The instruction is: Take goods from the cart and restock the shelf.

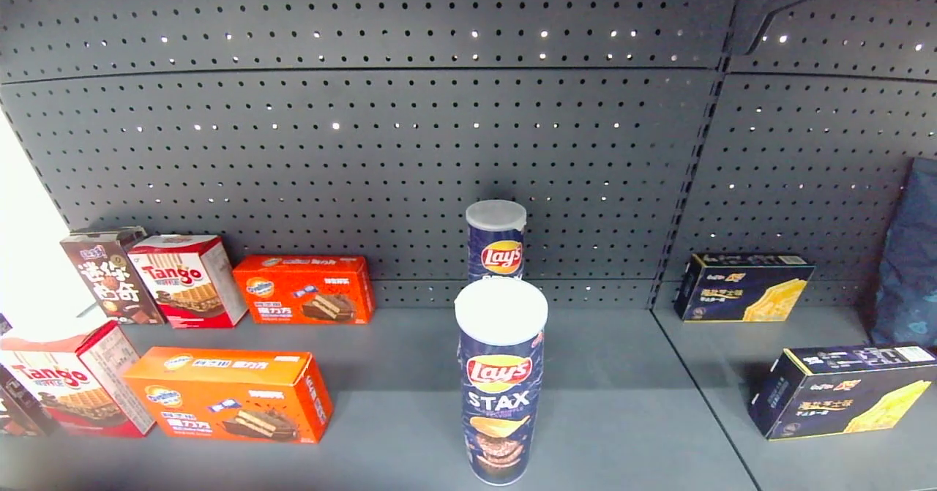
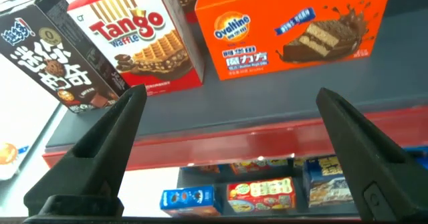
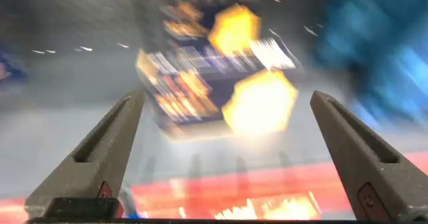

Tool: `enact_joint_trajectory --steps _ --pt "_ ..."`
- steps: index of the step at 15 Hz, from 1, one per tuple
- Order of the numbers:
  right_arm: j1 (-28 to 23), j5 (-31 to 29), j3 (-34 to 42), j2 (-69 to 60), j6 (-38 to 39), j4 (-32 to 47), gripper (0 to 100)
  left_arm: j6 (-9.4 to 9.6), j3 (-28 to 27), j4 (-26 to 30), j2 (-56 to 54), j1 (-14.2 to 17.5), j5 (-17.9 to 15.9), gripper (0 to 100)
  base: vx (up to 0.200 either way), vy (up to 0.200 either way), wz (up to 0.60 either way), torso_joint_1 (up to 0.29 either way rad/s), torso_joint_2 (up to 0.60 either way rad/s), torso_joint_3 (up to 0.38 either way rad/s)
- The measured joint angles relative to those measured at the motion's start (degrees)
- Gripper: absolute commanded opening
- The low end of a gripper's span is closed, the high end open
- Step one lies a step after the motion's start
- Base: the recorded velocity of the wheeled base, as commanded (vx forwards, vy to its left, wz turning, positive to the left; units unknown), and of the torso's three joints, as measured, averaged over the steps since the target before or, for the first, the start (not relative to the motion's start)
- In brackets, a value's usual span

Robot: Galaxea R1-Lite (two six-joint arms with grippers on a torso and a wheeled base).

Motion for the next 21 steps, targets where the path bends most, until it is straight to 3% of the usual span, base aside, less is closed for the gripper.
enact_joint_trajectory --steps 2,6,12,16,21 --pt "-2.97 1.29 5.14 -9.24 -0.24 2.55 100 1.17 0.05 2.46 -3.74 0.00 0.04 100 0.000 0.000 0.00 0.000 0.00 0.000" --pt "-5.24 19.47 9.25 -15.41 -4.84 6.23 100 2.82 -0.11 6.50 -9.81 0.99 0.13 100 0.000 0.000 0.00 0.000 0.00 0.000" --pt "-5.49 19.98 9.51 -16.85 -3.61 6.38 100 2.84 -1.02 6.58 -12.76 1.40 0.55 100 0.000 0.000 0.00 0.000 0.00 0.000" --pt "-12.93 20.18 9.51 -18.81 -3.32 6.38 100 2.73 -0.88 6.80 -13.09 0.79 0.24 100 0.000 0.000 0.00 0.000 0.00 0.000" --pt "-13.92 20.25 9.51 -21.39 -3.17 6.38 100 2.62 0.50 6.74 -13.97 -0.23 -2.22 100 0.000 0.000 0.00 0.000 0.00 0.000"
